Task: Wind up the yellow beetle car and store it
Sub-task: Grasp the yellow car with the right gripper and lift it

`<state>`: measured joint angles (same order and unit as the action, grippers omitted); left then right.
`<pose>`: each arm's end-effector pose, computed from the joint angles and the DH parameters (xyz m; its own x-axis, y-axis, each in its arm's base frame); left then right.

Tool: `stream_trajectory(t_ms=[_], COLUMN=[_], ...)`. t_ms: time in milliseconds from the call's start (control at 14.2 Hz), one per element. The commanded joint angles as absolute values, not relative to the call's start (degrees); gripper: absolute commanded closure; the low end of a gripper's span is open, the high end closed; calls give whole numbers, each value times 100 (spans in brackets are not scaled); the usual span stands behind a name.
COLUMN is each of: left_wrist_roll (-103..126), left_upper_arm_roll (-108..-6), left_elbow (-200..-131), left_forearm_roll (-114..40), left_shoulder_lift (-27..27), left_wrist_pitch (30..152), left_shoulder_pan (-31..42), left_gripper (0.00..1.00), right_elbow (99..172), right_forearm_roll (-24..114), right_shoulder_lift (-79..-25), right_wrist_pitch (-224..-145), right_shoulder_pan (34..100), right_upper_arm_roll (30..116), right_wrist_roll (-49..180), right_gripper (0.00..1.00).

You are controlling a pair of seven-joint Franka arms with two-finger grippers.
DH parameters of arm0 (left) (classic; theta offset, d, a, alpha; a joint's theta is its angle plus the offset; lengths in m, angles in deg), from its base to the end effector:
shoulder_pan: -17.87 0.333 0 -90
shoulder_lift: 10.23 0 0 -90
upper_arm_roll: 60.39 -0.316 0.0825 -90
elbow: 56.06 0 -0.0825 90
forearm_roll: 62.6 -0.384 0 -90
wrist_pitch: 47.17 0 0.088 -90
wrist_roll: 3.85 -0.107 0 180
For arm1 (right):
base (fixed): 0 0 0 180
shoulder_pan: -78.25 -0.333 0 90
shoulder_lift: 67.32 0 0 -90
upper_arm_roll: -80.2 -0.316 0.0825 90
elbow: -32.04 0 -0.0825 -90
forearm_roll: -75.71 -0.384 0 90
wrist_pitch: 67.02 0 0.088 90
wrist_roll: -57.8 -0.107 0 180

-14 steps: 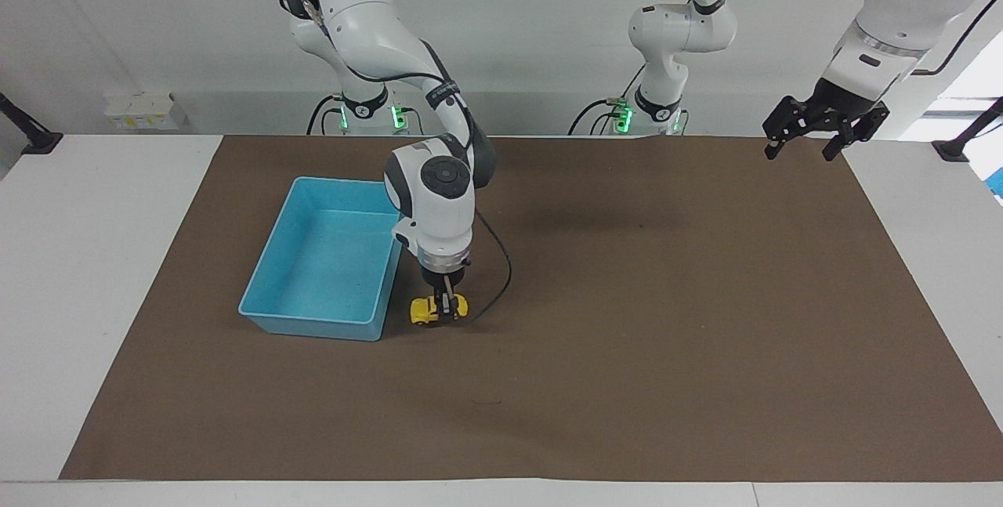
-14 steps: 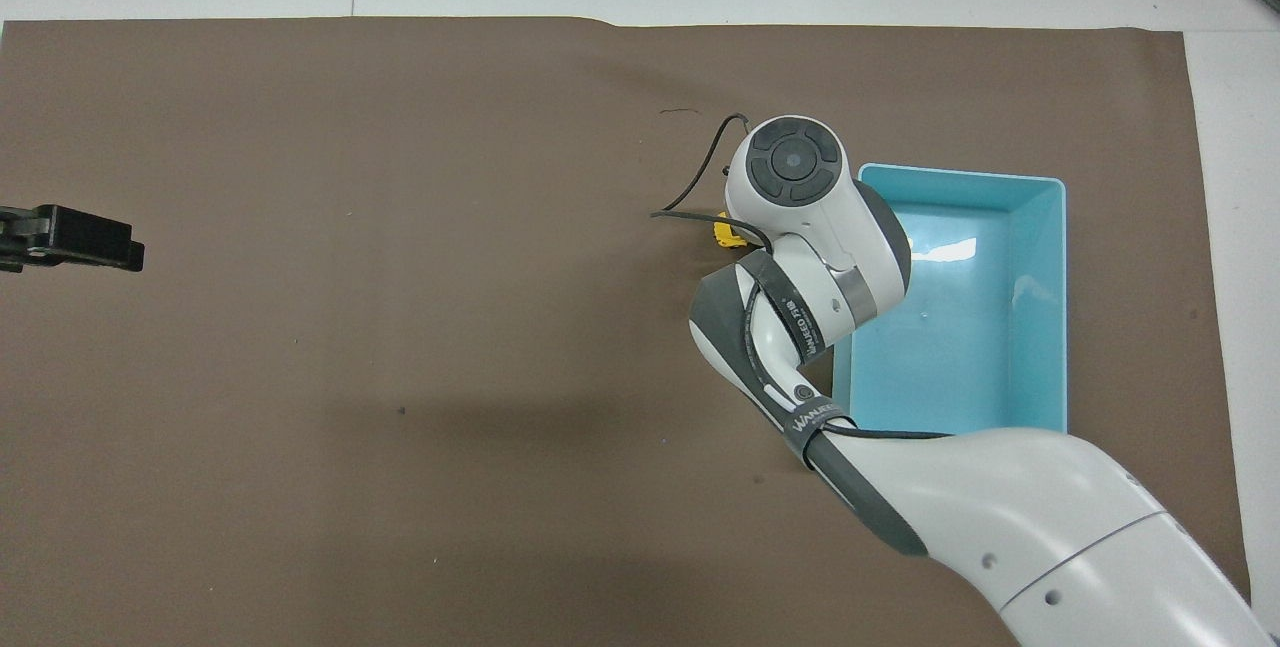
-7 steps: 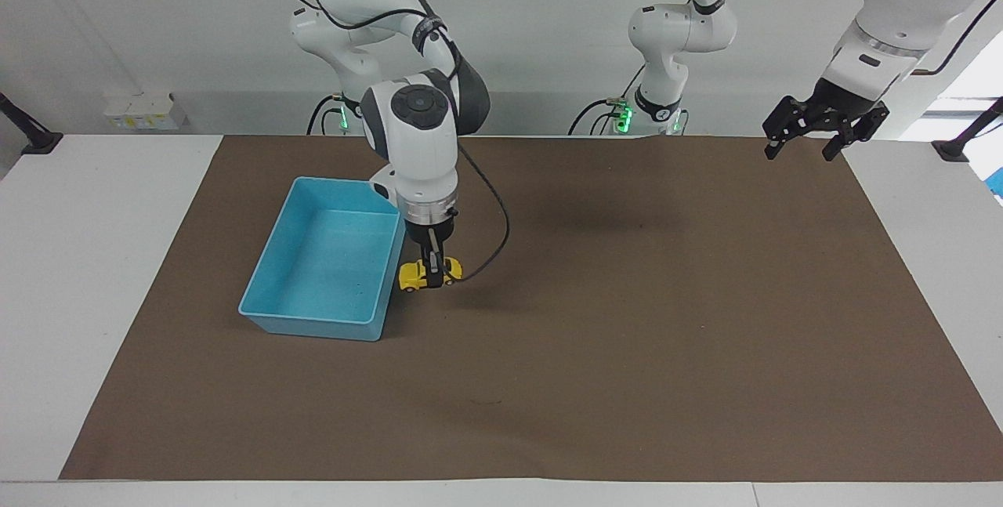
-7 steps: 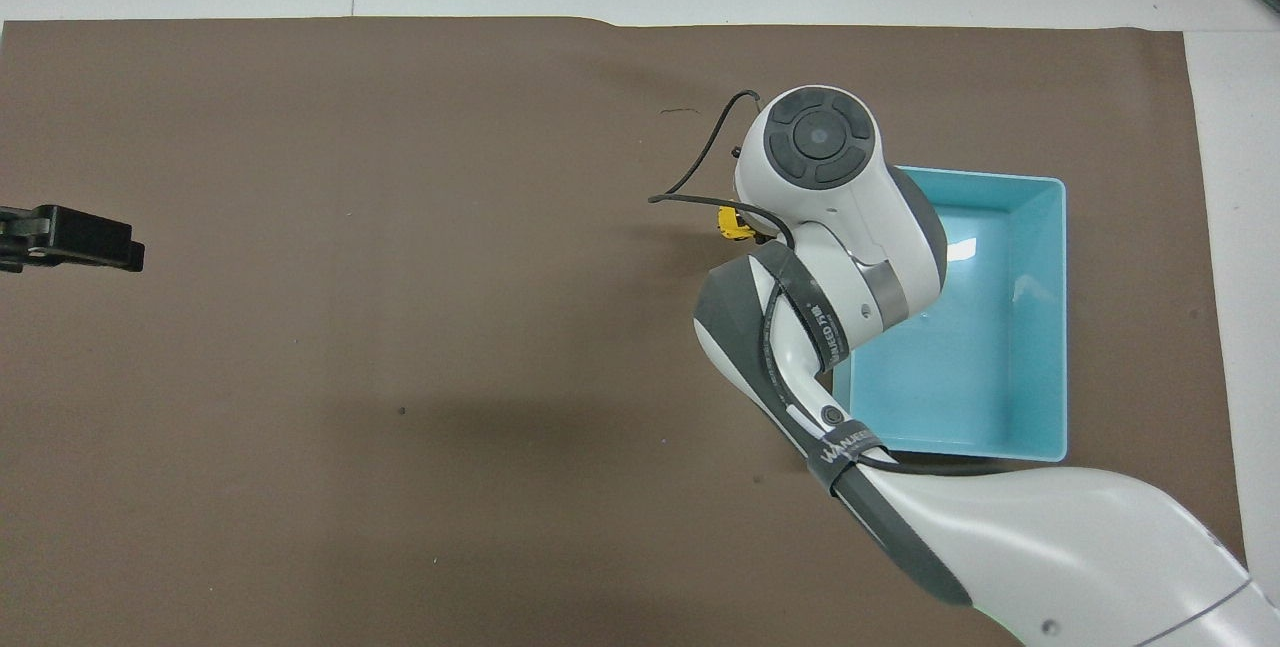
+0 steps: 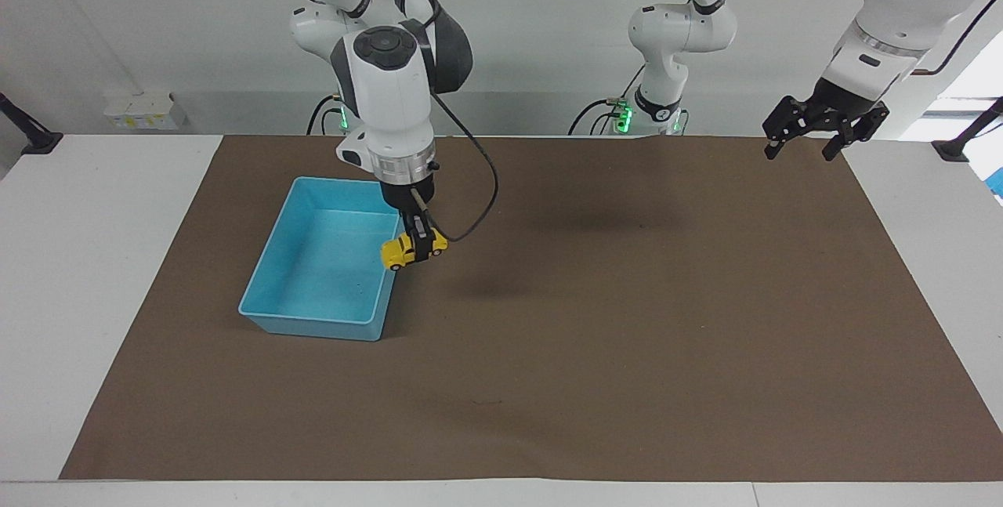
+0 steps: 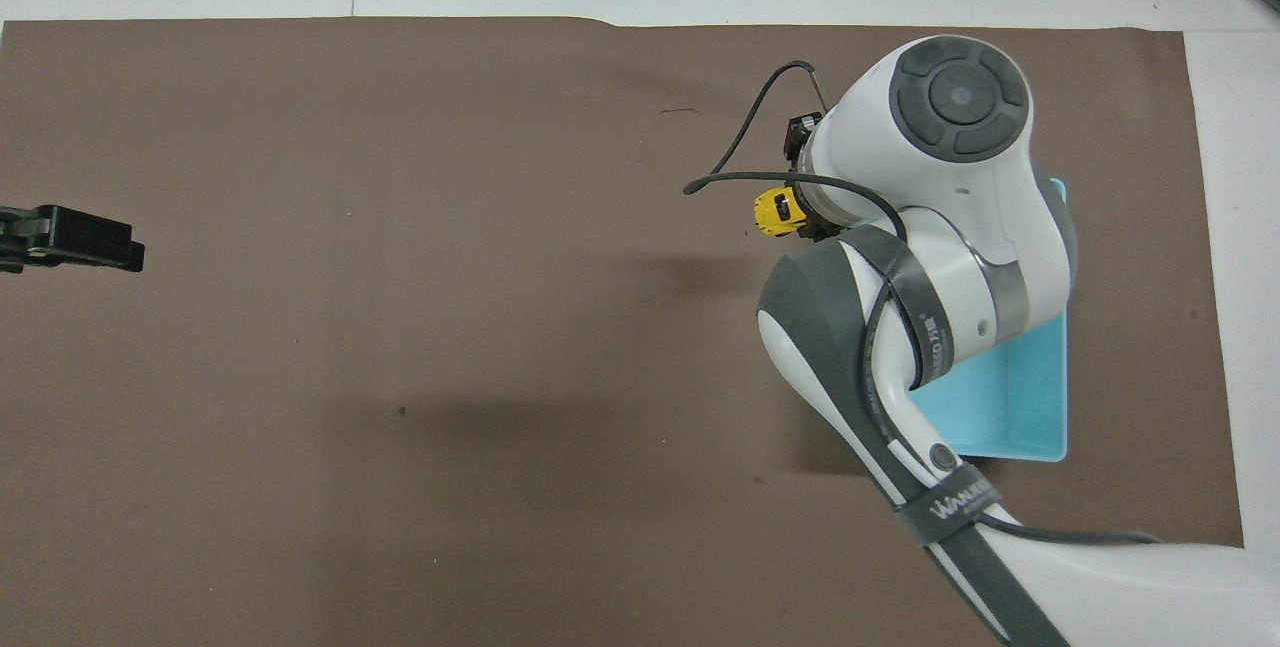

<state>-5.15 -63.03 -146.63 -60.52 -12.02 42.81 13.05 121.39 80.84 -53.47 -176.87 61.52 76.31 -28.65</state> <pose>0.5444 -0.0242 0.6370 0.9979 -0.0607 0.0218 -0.0615 -0.9974 0.0372 0.6104 0.2184 0.5171 0.4247 -0.9020 0.0779 -0.8954 -0.4312 -0.1109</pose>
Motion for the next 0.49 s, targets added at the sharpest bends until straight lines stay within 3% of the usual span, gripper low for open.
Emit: stream_trajectory(t_ms=[0,421], left_wrist_roll=[-464,-464], left_upper_arm_roll=[-6267,-6267], left_elbow=[-14650,-14650], left_forearm_roll=[-6101,-6101], left_shoulder_lift=[-1269,-1269], left_wrist_pitch=[4160,4160], left_shoulder_pan=[1365,1365], left_gripper=[0,0], right_elbow=[12231,12257], right_forearm_roll=[7906,7659], right_shoulder_lift=[-5616,-5897], right_wrist_pitch=[-17469,-17004], right_shoulder_pan=[6374,6805], right_upper_arm_roll=[7555,7572], right_wrist_roll=[-1774,380], right_gripper=[100,100])
